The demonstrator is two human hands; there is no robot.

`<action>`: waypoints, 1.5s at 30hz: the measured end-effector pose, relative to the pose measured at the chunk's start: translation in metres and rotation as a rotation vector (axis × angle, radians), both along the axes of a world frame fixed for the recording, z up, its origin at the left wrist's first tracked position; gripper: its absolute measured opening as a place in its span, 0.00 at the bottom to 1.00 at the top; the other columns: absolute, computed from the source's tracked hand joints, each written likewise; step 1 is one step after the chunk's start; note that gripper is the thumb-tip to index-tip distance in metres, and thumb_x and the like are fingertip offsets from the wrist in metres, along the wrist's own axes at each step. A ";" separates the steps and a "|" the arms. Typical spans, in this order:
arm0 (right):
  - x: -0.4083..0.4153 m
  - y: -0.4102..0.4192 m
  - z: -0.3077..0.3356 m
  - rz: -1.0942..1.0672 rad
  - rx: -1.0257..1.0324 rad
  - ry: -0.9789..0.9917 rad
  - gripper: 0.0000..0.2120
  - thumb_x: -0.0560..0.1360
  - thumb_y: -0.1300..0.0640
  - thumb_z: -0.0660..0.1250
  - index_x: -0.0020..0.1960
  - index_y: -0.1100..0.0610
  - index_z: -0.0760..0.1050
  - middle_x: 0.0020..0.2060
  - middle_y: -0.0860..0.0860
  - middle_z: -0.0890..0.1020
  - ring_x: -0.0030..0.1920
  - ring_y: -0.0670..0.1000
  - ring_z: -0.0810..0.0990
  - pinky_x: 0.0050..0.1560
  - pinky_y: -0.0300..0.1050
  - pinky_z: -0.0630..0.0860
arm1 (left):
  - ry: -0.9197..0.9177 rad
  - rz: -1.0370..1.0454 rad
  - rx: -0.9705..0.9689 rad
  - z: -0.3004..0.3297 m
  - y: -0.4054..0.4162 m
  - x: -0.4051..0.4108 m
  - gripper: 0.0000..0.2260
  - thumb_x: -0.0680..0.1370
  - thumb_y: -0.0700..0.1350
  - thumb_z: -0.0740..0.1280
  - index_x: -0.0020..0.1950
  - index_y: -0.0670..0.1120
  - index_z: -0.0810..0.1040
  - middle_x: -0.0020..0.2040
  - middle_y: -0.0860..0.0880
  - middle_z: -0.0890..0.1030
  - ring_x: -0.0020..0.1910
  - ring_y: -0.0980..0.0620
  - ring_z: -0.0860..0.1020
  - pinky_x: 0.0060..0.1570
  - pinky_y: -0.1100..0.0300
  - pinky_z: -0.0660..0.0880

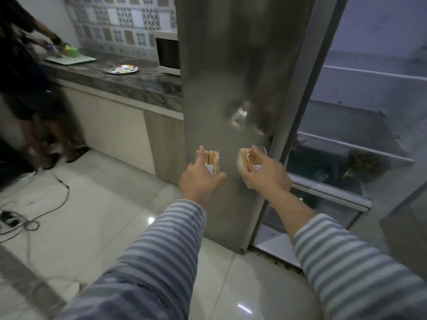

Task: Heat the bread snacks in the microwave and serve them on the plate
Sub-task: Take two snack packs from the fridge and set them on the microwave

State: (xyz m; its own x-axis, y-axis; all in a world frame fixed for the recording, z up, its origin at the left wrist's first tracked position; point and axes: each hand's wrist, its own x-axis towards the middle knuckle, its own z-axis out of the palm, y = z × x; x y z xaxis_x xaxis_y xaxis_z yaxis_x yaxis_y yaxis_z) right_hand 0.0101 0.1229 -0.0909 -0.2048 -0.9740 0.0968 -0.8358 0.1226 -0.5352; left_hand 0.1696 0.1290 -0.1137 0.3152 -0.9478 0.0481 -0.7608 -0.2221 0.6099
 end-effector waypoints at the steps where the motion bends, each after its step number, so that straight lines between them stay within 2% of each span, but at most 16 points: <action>1: 0.019 -0.006 0.000 0.030 -0.003 0.005 0.32 0.71 0.39 0.66 0.72 0.32 0.58 0.60 0.51 0.76 0.59 0.56 0.77 0.50 0.48 0.71 | -0.010 0.026 -0.001 -0.001 -0.003 0.019 0.42 0.69 0.61 0.68 0.77 0.61 0.48 0.63 0.44 0.76 0.60 0.42 0.76 0.55 0.49 0.74; 5: 0.099 -0.034 0.004 0.118 -0.025 -0.013 0.32 0.70 0.38 0.67 0.71 0.32 0.59 0.59 0.49 0.77 0.60 0.54 0.77 0.55 0.48 0.72 | -0.049 0.113 -0.021 0.000 -0.021 0.100 0.42 0.69 0.64 0.67 0.77 0.61 0.47 0.60 0.45 0.77 0.57 0.43 0.77 0.51 0.51 0.74; 8: 0.162 -0.060 0.007 0.180 -0.038 -0.012 0.33 0.71 0.42 0.68 0.72 0.34 0.59 0.59 0.51 0.77 0.60 0.55 0.76 0.57 0.48 0.72 | -0.078 0.149 -0.050 0.004 -0.041 0.162 0.42 0.70 0.63 0.67 0.77 0.59 0.48 0.58 0.45 0.77 0.55 0.43 0.77 0.51 0.50 0.76; 12: 0.243 -0.102 0.005 0.230 -0.079 -0.083 0.35 0.70 0.44 0.70 0.73 0.37 0.60 0.56 0.53 0.78 0.57 0.55 0.77 0.57 0.48 0.74 | -0.099 0.174 -0.068 0.008 -0.077 0.244 0.43 0.69 0.64 0.68 0.77 0.59 0.47 0.59 0.46 0.77 0.53 0.44 0.77 0.50 0.47 0.78; 19: 0.337 -0.178 0.002 0.270 -0.116 -0.144 0.36 0.70 0.45 0.71 0.74 0.37 0.59 0.56 0.52 0.77 0.53 0.52 0.78 0.53 0.47 0.76 | -0.124 0.216 -0.083 0.019 -0.146 0.345 0.43 0.70 0.63 0.68 0.77 0.60 0.47 0.62 0.46 0.76 0.55 0.45 0.77 0.51 0.50 0.77; 21: 0.354 -0.204 0.000 0.246 -0.145 -0.118 0.35 0.70 0.43 0.69 0.73 0.35 0.58 0.56 0.52 0.76 0.54 0.52 0.77 0.53 0.51 0.77 | -0.118 0.223 -0.101 0.020 -0.173 0.363 0.43 0.70 0.62 0.68 0.77 0.60 0.47 0.62 0.46 0.77 0.54 0.45 0.77 0.51 0.49 0.78; 25: 0.381 -0.272 0.000 0.244 -0.196 -0.140 0.36 0.71 0.44 0.70 0.73 0.35 0.57 0.57 0.54 0.75 0.56 0.53 0.75 0.54 0.47 0.74 | -0.084 0.225 -0.168 0.022 -0.238 0.388 0.43 0.69 0.62 0.69 0.77 0.61 0.48 0.63 0.46 0.77 0.55 0.45 0.77 0.51 0.50 0.78; 29: 0.398 -0.347 0.017 0.214 -0.252 -0.116 0.34 0.72 0.45 0.69 0.73 0.35 0.57 0.60 0.54 0.75 0.60 0.56 0.74 0.56 0.49 0.72 | -0.075 0.231 -0.261 0.033 -0.313 0.405 0.43 0.70 0.61 0.69 0.77 0.61 0.47 0.62 0.47 0.77 0.55 0.46 0.77 0.48 0.53 0.77; 32: 0.409 -0.402 0.031 0.200 -0.321 -0.124 0.34 0.71 0.46 0.69 0.73 0.35 0.58 0.60 0.55 0.75 0.60 0.56 0.75 0.58 0.50 0.73 | -0.064 0.223 -0.304 0.045 -0.371 0.416 0.43 0.69 0.61 0.70 0.77 0.62 0.47 0.62 0.48 0.77 0.56 0.46 0.77 0.49 0.53 0.76; 35: 0.422 -0.453 0.045 0.206 -0.359 -0.182 0.34 0.73 0.49 0.69 0.74 0.38 0.58 0.59 0.55 0.74 0.57 0.53 0.74 0.55 0.44 0.70 | -0.026 0.207 -0.358 0.058 -0.425 0.427 0.43 0.69 0.62 0.70 0.77 0.63 0.47 0.63 0.50 0.77 0.57 0.47 0.77 0.52 0.51 0.78; 37: 0.429 -0.482 0.053 0.204 -0.391 -0.180 0.34 0.73 0.50 0.69 0.74 0.39 0.58 0.60 0.56 0.74 0.57 0.53 0.74 0.55 0.44 0.70 | 0.007 0.188 -0.396 0.066 -0.459 0.434 0.43 0.69 0.62 0.70 0.77 0.64 0.47 0.64 0.51 0.76 0.58 0.48 0.77 0.52 0.51 0.77; 39: 0.437 -0.512 0.059 0.188 -0.418 -0.155 0.34 0.73 0.50 0.69 0.74 0.38 0.58 0.62 0.55 0.74 0.59 0.54 0.74 0.56 0.45 0.71 | 0.037 0.179 -0.442 0.073 -0.492 0.444 0.43 0.69 0.62 0.69 0.76 0.64 0.47 0.65 0.51 0.75 0.59 0.48 0.76 0.54 0.51 0.77; 45: 0.464 -0.608 0.066 0.093 -0.484 -0.108 0.35 0.72 0.45 0.69 0.74 0.35 0.56 0.60 0.51 0.73 0.57 0.53 0.76 0.48 0.44 0.71 | 0.096 0.107 -0.538 0.095 -0.602 0.475 0.42 0.69 0.60 0.71 0.76 0.65 0.48 0.70 0.53 0.72 0.62 0.48 0.75 0.56 0.52 0.76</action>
